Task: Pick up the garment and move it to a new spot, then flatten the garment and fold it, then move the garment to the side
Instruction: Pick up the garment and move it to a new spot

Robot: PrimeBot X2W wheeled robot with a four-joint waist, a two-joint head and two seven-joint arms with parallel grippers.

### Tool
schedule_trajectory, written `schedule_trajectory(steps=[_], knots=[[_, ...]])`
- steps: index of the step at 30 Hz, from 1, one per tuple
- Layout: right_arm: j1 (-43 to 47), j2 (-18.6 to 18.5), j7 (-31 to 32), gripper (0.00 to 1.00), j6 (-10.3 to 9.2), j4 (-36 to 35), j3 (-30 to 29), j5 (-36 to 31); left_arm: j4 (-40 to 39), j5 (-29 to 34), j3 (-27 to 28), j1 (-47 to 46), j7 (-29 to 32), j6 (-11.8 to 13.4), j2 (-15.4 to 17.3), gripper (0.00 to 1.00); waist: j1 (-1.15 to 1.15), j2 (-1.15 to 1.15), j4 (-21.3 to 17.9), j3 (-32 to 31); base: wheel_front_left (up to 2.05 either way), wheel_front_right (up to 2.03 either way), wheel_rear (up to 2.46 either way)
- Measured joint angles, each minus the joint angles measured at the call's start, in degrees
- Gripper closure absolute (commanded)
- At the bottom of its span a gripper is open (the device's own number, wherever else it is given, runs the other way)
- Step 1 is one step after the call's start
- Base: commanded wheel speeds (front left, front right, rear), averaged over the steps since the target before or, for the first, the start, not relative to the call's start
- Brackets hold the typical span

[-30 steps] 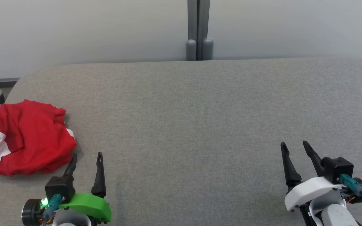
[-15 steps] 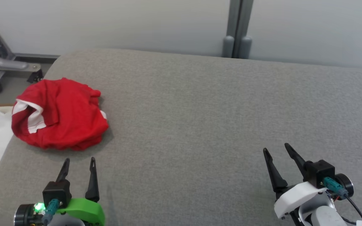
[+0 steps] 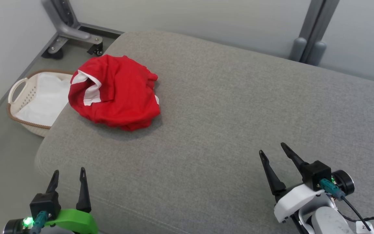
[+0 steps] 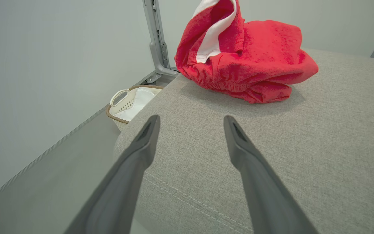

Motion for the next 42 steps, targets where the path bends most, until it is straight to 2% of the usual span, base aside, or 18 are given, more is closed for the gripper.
schedule_trajectory(steps=[5,12,15,21,27,30,35,39,40,41,42], knots=[[-1.8,0.0,0.0,0.0,0.0,-0.4,0.1,-2.0,1.0,-1.1,1.2,-1.6,0.0,-0.9,-0.8,0.0,0.0,0.0,1.6,2.5,0.0,0.0,0.0],[-3.8,0.0,0.0,0.0,0.0,-0.4,-0.7,-5.3,2.3,-3.8,2.4,-8.9,0.0,-1.7,-0.1,0.0,0.0,0.0,1.3,7.3,0.0,0.0,0.0],[-4.7,0.0,0.0,0.0,0.0,-0.5,-1.1,-6.1,2.2,-5.8,0.0,-13.6,0.0,-1.7,2.0,0.0,0.0,0.0,0.9,9.5,0.0,0.0,0.0],[-6.2,0.0,0.0,0.0,0.0,-0.7,-0.7,-7.3,3.5,-10.0,-4.7,-23.7,0.0,-1.7,9.1,0.0,0.0,0.0,-0.6,14.1,0.0,0.0,0.0],[-8.1,0.0,0.0,0.0,0.0,-0.8,-0.3,-7.7,5.7,-13.4,-8.1,-31.0,0.0,-1.8,13.3,0.0,0.0,0.0,-2.7,17.4,0.0,0.0,0.0],[-8.8,0.2,-0.2,0.0,0.03,-1.0,-0.1,-8.0,8.9,-16.0,-10.5,-33.9,0.0,-1.8,15.2,0.0,0.0,0.0,-3.9,18.8,0.0,0.0,0.0],[-10.2,0.4,-0.2,0.0,0.05,-1.2,0.4,-8.0,20.2,-21.8,-16.2,-36.6,0.0,-1.8,17.2,0.0,0.0,0.0,-6.3,20.6,0.0,0.0,0.0],[-10.5,0.5,-0.3,0.0,0.05,-1.6,0.3,-8.1,26.9,-27.3,-20.8,-38.2,0.4,-1.8,16.9,0.0,0.0,0.0,-7.9,21.6,0.0,0.0,0.0],[-10.5,0.5,-0.3,0.0,0.05,-1.6,0.3,-8.1,28.0,-28.1,-21.5,-38.3,0.4,-1.9,16.9,0.11,0.0,0.0,-8.2,21.7,0.0,0.0,0.0],[-10.5,0.6,-0.5,0.0,0.05,-1.6,0.3,-8.1,29.2,-28.6,-22.5,-38.5,0.4,-1.9,17.1,0.65,0.0,0.0,-8.5,21.8,0.0,0.0,0.0],[-10.5,0.6,-0.5,0.0,0.05,-1.6,0.3,-8.0,29.9,-29.3,-23.0,-38.7,0.4,-1.9,17.4,1.0,0.0,0.0,-8.8,21.8,0.0,0.0,0.0]])
